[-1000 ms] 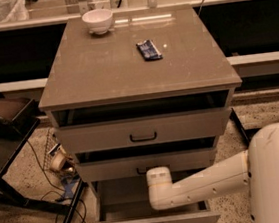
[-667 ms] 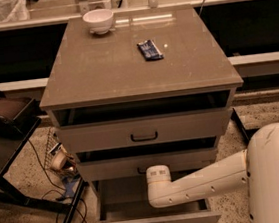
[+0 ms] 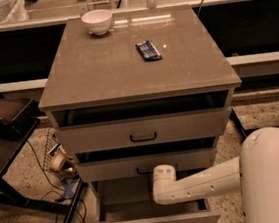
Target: Open bottom drawer
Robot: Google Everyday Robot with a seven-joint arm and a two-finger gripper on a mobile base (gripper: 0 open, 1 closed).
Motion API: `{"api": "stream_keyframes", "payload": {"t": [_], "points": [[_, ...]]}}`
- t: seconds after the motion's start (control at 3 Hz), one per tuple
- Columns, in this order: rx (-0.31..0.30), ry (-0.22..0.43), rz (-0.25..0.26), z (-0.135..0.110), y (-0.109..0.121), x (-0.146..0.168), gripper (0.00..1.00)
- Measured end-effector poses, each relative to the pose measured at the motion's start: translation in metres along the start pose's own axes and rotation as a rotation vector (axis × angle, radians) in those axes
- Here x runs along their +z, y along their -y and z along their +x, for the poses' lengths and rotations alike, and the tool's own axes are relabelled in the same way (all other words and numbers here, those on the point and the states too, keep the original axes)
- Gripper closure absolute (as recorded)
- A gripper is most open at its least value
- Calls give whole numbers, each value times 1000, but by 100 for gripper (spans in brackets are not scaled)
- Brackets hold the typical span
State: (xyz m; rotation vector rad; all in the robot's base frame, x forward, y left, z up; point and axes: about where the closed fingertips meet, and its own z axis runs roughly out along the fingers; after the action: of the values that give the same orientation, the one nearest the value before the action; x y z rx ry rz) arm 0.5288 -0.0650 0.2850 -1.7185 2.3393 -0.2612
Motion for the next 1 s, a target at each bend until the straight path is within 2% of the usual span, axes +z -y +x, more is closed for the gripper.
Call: {"api": "stream_keyframes", "payload": {"t": [0.33,0.67,1.0], "points": [[36,44,-41,19,11,50,100],[35,43,-42,20,10,50,100],[33,19,-69,21,6,70,100]]}}
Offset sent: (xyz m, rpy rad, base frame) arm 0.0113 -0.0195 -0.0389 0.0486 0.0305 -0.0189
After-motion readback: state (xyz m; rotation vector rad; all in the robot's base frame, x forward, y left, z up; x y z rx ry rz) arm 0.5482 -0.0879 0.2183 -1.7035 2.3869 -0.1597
